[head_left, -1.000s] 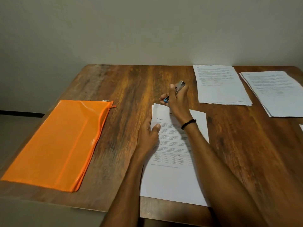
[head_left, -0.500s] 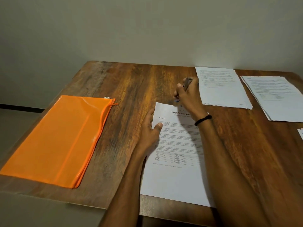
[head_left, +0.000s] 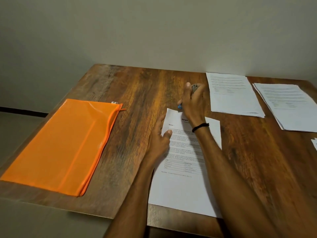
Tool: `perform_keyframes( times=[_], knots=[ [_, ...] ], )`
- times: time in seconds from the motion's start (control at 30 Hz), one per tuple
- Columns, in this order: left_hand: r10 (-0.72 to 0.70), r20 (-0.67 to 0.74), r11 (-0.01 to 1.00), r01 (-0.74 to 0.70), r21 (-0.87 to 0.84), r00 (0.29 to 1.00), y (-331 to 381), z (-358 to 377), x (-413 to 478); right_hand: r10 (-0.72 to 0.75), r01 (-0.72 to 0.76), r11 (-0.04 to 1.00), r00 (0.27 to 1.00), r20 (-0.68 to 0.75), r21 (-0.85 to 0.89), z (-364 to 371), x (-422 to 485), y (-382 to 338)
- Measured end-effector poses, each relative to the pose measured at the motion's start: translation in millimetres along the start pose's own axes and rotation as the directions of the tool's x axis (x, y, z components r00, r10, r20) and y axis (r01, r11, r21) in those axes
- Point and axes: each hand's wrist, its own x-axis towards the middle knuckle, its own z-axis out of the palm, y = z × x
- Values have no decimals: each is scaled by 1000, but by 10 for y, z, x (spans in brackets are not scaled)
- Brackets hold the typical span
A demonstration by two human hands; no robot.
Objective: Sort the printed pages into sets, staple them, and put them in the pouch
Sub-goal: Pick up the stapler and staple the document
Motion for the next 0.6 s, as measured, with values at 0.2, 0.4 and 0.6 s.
perform_keyframes(
  times=[0.2,0.4,0.6],
  knots=[
    [-1,-2,1000,1,-9,1000,-32,30,-4,99,-98,995,995,-30,37,104,55,66],
    [25,-15,999,-24,39,1000,-23,38,-26,130,-127,990,990,46,-56,174,28,116],
    [28,-26,997,-26,66,999,-33,44,-28,90,-85,989,995,36,-122,202,-51,130]
  ],
)
